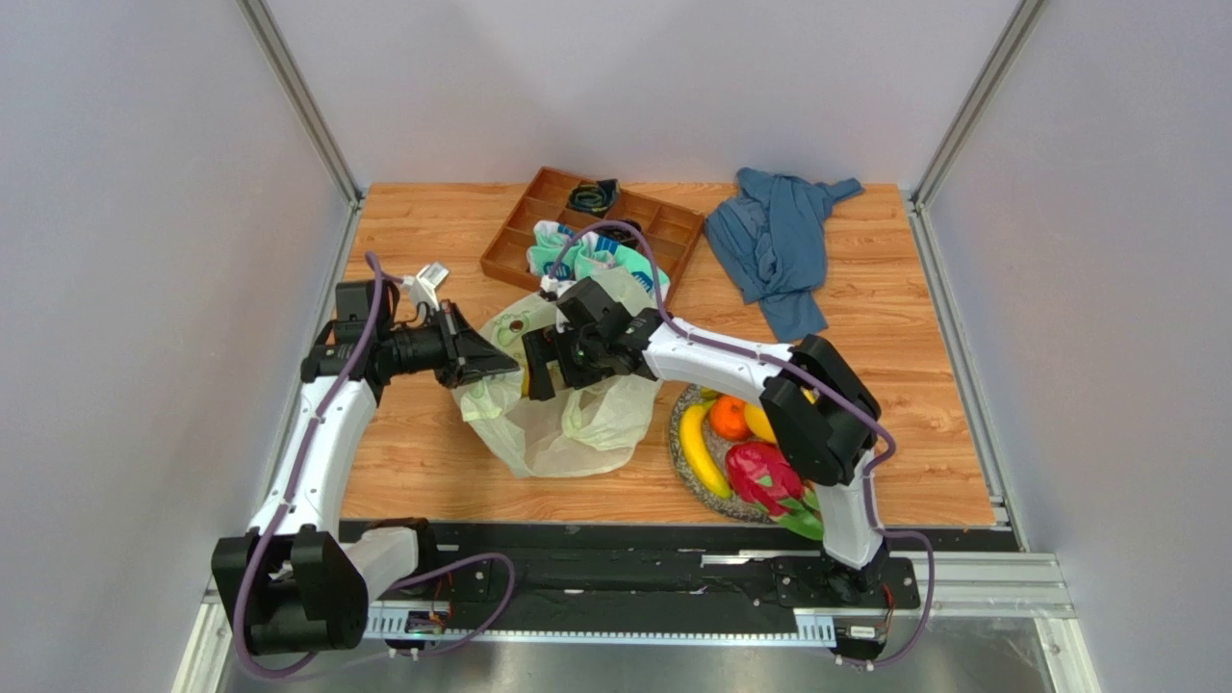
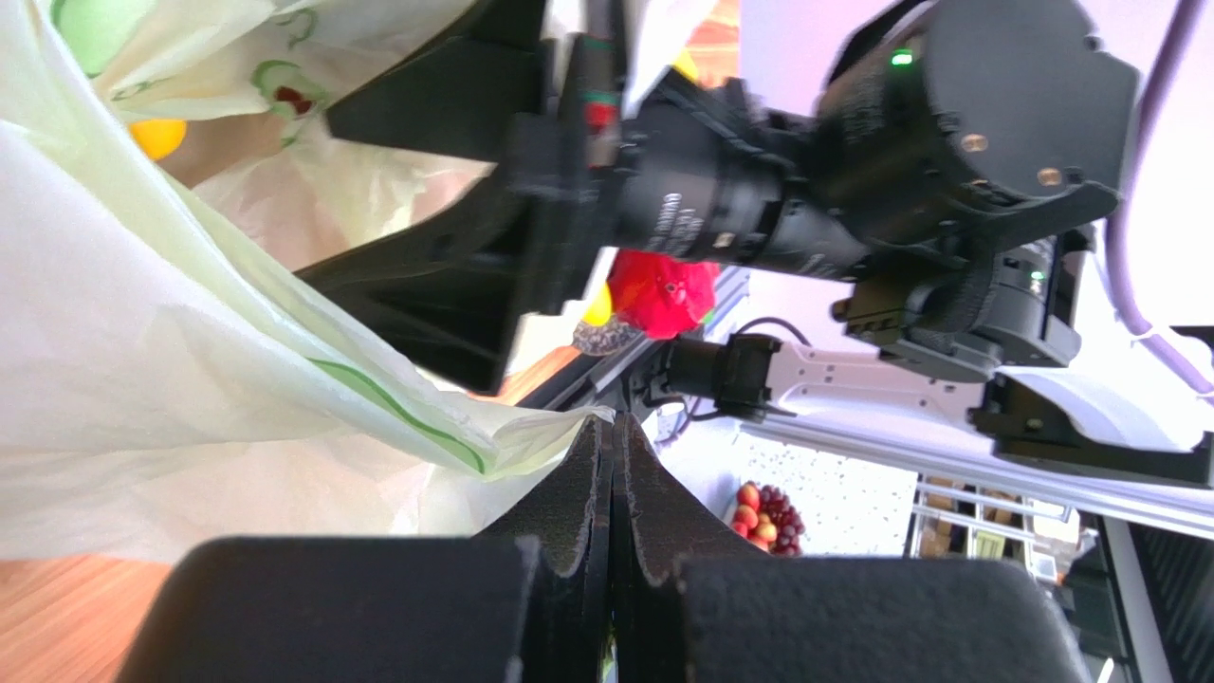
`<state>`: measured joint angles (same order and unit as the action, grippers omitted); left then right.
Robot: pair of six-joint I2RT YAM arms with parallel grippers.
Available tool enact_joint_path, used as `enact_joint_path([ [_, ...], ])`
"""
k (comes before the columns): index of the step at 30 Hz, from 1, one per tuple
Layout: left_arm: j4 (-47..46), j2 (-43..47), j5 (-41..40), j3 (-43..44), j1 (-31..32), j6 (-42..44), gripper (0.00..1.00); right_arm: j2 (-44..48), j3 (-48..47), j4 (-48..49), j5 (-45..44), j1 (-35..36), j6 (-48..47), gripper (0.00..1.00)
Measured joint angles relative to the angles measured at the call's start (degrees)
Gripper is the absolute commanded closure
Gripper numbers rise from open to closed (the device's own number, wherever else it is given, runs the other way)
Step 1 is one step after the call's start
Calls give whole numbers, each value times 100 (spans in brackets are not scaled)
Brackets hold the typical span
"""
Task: Take the fake fruits out of the plastic bag
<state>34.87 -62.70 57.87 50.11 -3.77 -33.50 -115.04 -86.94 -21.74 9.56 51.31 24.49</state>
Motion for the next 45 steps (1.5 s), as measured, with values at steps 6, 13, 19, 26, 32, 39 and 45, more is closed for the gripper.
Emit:
enact_joint_path([
  [6, 186, -42, -170, 0, -4, 192, 100, 308, 313, 673, 619, -109, 79, 12],
  [13, 44, -339, 15, 197, -87, 2, 100, 402, 459, 1434, 1355, -81, -46, 16],
  [19, -273, -588, 317, 704, -149, -243, 100, 369, 437, 1475, 1296, -15, -365, 20],
  [26, -428, -577, 487, 756, -144, -345, 100, 142, 332, 1510, 1025, 111, -776, 13],
  [32, -420, -533, 555, 758, -146, -332, 100, -238, -76, 1423, 317, 315, -999, 0],
  [39, -426, -514, 595, 756, -146, -339, 100, -455, -577, 1110, -706, 348, -1276, 0],
  [45, -450, -514, 619, 734, -144, -372, 100, -804, -876, 999, -1054, 337, -1294, 0],
])
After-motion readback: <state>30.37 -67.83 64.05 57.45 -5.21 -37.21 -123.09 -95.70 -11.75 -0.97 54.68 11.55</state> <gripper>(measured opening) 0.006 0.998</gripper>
